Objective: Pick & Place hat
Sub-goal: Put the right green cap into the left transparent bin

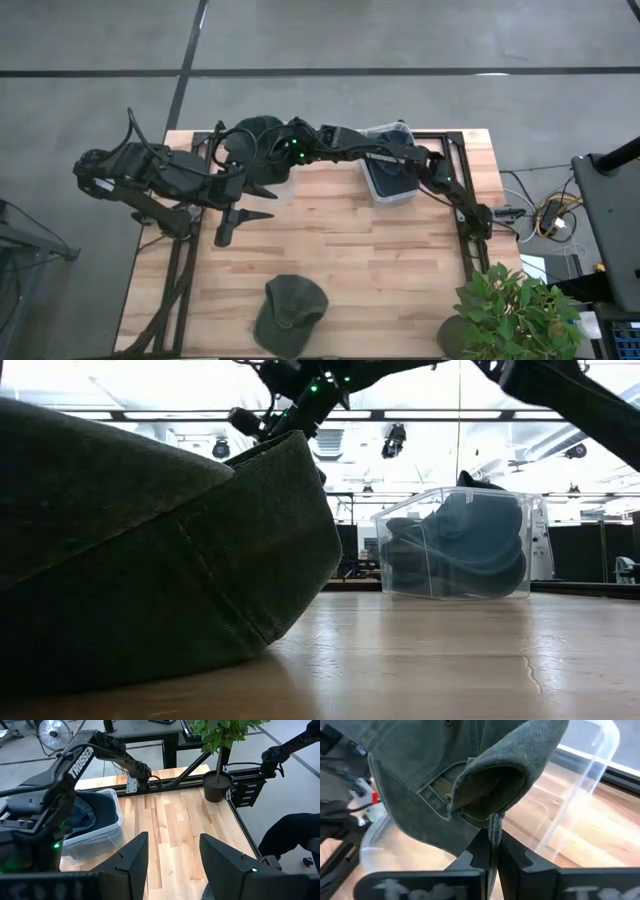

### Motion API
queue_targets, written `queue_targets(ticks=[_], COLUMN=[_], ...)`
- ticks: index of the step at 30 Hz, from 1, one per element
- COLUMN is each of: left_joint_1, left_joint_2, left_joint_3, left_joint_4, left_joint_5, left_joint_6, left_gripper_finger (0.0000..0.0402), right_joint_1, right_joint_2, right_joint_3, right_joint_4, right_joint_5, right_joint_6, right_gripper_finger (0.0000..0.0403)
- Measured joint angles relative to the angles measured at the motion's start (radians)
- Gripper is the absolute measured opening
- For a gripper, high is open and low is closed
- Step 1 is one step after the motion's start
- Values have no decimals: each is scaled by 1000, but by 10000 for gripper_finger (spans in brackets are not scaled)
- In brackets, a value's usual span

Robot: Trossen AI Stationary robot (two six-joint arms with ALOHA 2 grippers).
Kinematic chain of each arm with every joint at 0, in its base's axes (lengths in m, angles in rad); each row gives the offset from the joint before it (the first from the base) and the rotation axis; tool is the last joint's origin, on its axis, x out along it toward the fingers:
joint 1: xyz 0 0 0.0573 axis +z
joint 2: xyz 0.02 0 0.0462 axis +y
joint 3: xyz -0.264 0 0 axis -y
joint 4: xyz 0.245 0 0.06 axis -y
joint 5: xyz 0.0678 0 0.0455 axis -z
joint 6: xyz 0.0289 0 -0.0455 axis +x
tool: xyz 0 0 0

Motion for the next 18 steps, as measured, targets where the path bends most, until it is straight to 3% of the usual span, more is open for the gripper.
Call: queue_targets(ticks=[10, 18], left_joint_1=[0, 0], left_joint_2=[0, 0], left_joint_3=[-4, -13], left_joint_4=[1, 1], left_joint_5=[0, 0], left_joint_6=[0, -2], left_gripper_finger=[170, 170], right_joint_1=[-17, -23], right_joint_2=[60, 57], right_joint_3=[75, 81], right_joint_4=[-109, -110], right_joint_5=[-7, -70], right_joint_6=[32, 34], right_gripper_finger=[23, 146])
